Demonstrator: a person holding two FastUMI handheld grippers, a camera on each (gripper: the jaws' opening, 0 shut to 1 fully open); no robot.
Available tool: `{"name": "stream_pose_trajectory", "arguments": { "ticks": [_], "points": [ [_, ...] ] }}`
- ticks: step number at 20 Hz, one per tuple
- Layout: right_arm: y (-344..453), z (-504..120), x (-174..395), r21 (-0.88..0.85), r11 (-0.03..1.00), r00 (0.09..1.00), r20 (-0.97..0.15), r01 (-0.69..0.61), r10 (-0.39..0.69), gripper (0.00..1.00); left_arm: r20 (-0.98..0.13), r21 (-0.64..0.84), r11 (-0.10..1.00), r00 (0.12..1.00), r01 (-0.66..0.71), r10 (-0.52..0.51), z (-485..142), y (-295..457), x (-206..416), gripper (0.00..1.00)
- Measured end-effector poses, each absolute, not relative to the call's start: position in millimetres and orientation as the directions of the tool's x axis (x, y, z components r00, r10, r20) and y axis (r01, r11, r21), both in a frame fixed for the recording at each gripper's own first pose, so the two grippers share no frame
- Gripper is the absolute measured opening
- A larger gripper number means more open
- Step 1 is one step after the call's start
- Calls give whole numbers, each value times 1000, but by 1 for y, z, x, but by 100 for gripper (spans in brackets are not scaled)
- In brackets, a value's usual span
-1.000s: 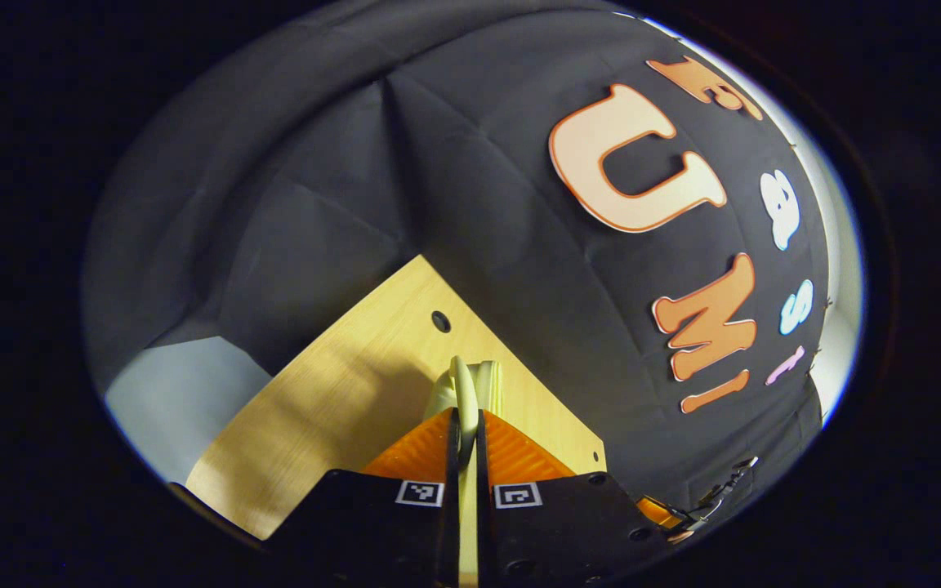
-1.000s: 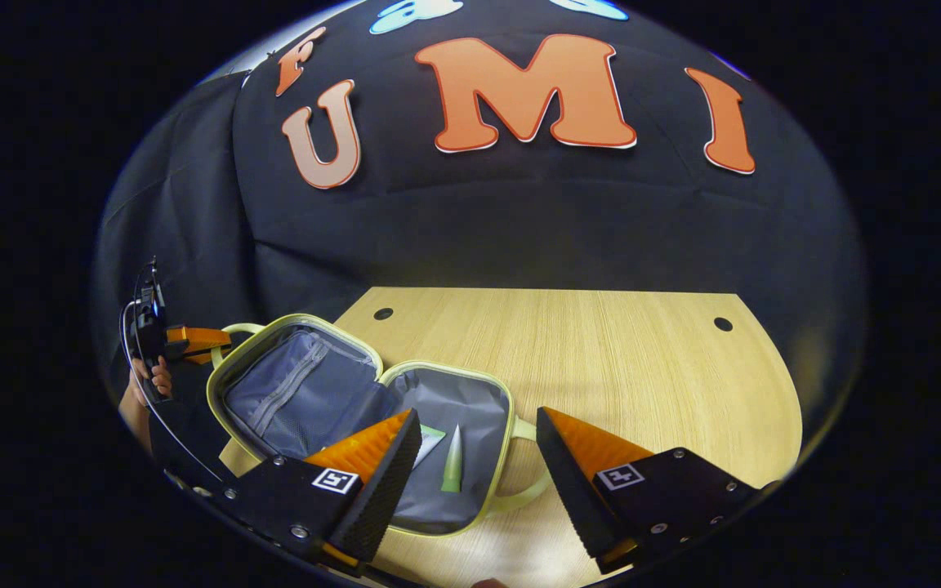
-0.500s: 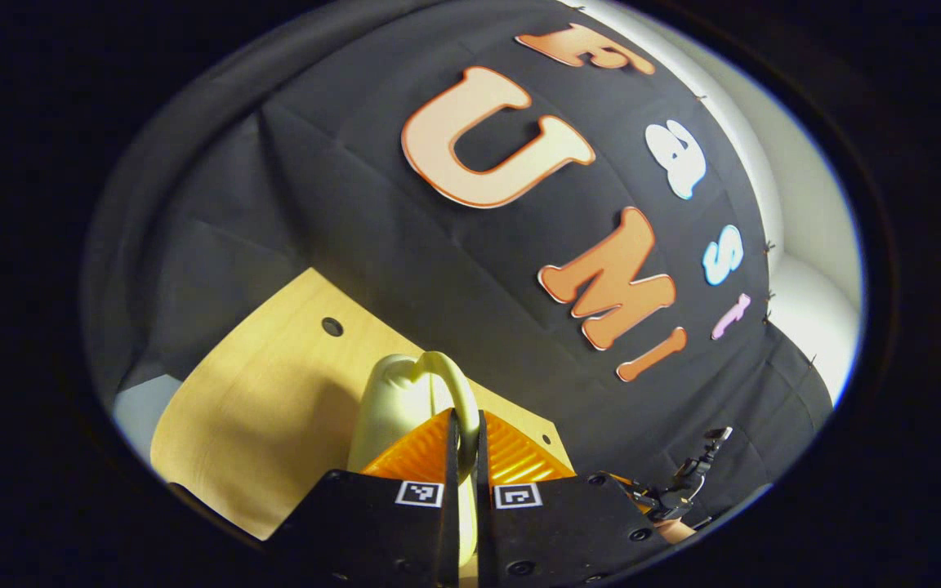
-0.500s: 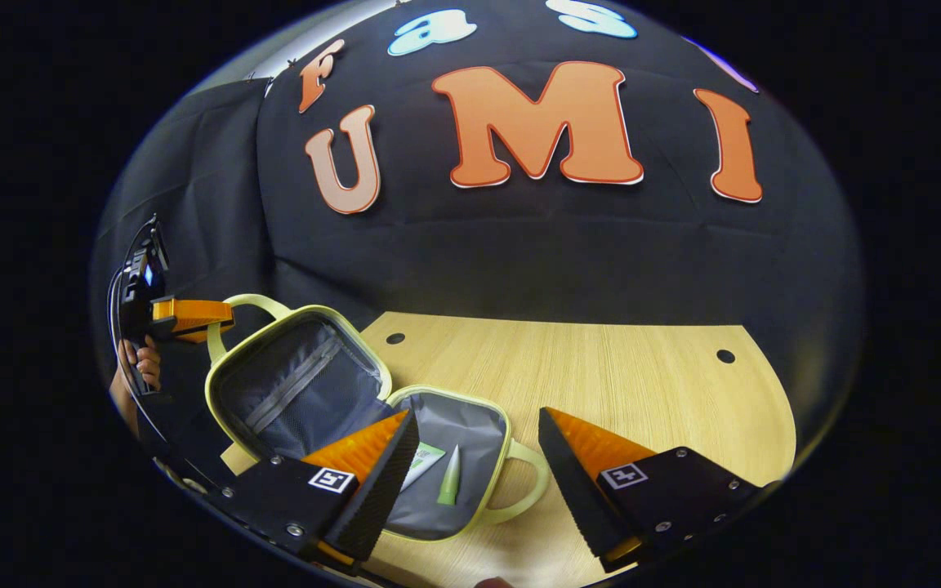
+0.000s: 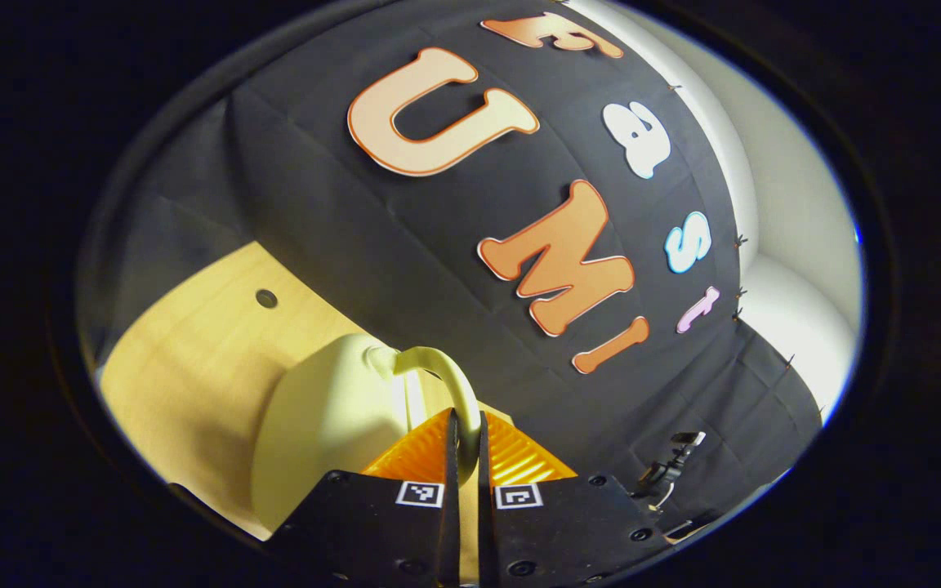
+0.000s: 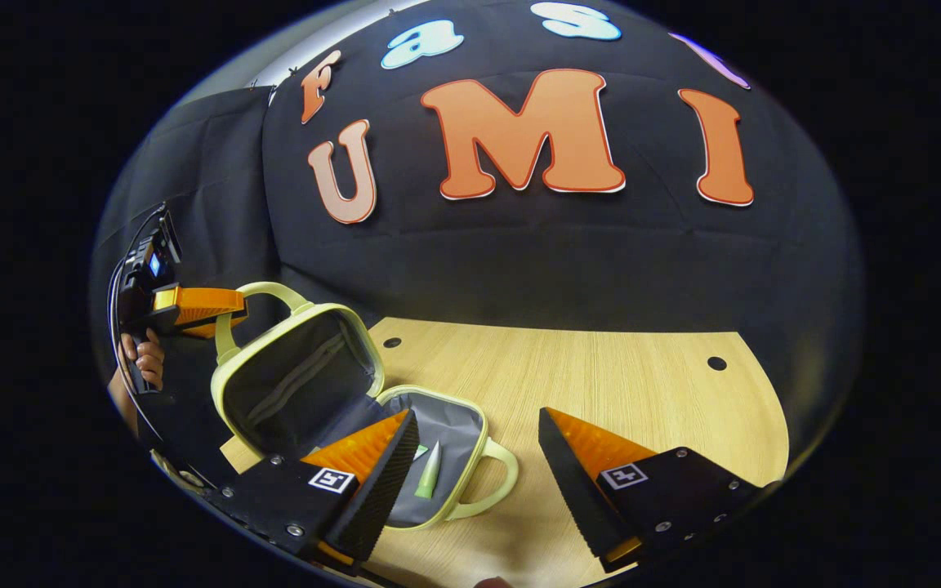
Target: First open the suitcase, pack the skin care products into it, and then close the suitcase.
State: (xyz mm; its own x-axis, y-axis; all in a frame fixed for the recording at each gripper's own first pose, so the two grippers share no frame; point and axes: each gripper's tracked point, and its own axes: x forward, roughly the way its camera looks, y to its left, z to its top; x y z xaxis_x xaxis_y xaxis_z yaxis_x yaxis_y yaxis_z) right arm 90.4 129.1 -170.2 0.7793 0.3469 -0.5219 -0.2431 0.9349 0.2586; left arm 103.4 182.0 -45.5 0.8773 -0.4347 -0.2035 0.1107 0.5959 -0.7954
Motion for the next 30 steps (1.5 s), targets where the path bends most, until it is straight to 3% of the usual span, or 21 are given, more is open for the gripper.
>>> {"name": "stream_pose_trajectory", "arguments": {
  "ticks": [11,18,27,30],
  "points": [
    [77,-182,78,286,938,791,-519,-196,324,94,-255,-796,583,785,160,-564,-77,57,112,9],
    [54,-190,71,300,942,794,-530,-152,297,94,-376,-756,630,671,177,-639,-127,-18,105,9],
    [32,-200,65,286,951,797,-543,-119,263,95,-599,-571,797,563,198,-569,-192,-65,96,9],
    [25,-209,62,290,951,787,-560,-107,259,94,-679,-458,844,504,279,-534,-226,-79,84,11]
  ]
}}
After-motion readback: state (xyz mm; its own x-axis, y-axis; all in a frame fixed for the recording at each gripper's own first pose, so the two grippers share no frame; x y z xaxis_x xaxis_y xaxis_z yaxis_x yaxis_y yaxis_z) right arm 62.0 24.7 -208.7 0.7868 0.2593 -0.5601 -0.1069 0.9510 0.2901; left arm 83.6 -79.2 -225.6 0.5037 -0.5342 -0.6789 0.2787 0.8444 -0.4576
